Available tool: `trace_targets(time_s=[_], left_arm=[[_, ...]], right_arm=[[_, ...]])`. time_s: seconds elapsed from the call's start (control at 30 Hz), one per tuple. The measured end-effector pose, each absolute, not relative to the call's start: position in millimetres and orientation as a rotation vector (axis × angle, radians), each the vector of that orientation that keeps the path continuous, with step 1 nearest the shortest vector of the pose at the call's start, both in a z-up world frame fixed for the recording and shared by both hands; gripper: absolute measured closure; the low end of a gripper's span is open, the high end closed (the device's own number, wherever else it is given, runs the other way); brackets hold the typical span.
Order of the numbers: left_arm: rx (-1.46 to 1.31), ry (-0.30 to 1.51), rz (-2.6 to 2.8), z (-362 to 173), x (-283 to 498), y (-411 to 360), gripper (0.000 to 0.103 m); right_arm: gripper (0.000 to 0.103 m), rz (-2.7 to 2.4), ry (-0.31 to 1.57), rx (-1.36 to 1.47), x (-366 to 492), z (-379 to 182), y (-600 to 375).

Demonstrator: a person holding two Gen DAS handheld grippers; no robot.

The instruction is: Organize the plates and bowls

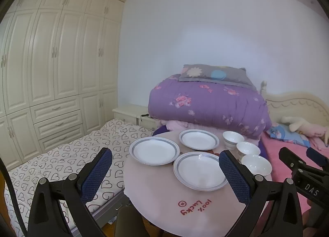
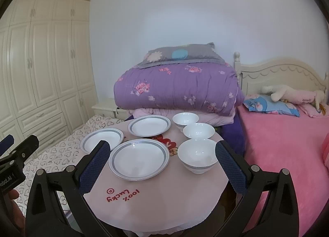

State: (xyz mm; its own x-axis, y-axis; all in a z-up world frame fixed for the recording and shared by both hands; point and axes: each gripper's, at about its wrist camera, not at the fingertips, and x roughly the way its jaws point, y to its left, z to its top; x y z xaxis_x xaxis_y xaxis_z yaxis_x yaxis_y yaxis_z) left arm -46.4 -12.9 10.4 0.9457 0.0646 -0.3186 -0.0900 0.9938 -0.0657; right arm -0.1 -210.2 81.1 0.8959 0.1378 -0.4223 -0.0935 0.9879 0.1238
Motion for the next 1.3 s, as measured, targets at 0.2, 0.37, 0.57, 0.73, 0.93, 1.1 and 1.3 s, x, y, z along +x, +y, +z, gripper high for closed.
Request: trace_targets(time_s=[0.2, 0.37, 0.57, 0.73, 0.93, 1.1, 1.3], left_arm=[[-0.08, 0.323, 0.074, 6, -47, -15, 0.001], [-0.076, 0.33, 0.062, 5, -43, -17, 0.001], [-0.08, 0.351, 0.048, 4, -32, -18, 0.001], [-0.093, 0.399, 0.04, -2, -5, -15, 0.001], [-0.127, 0.518, 0.043, -21, 54, -7, 0.001], [-0.152, 0.611, 0.038, -30, 96, -1, 0.001], [-0.172, 0.722, 0.05, -38, 151, 8, 0.001]], right_arm=[[0.0, 0.12, 0.444, 0.104, -1, 81, -210], [0.0, 0.115, 0.442, 0.109, 1, 84, -210], [0.0, 0.113, 0.443, 0.11, 3, 84, -211], [0.0, 0.147, 0.489, 0.098, 24, 72, -212], [0.0, 0.159, 0.592, 0.05, 69, 46, -209], [0.0, 0.19, 0.651, 0.027, 103, 32, -205], [0.0, 0.272, 0.736, 0.01, 145, 16, -194]])
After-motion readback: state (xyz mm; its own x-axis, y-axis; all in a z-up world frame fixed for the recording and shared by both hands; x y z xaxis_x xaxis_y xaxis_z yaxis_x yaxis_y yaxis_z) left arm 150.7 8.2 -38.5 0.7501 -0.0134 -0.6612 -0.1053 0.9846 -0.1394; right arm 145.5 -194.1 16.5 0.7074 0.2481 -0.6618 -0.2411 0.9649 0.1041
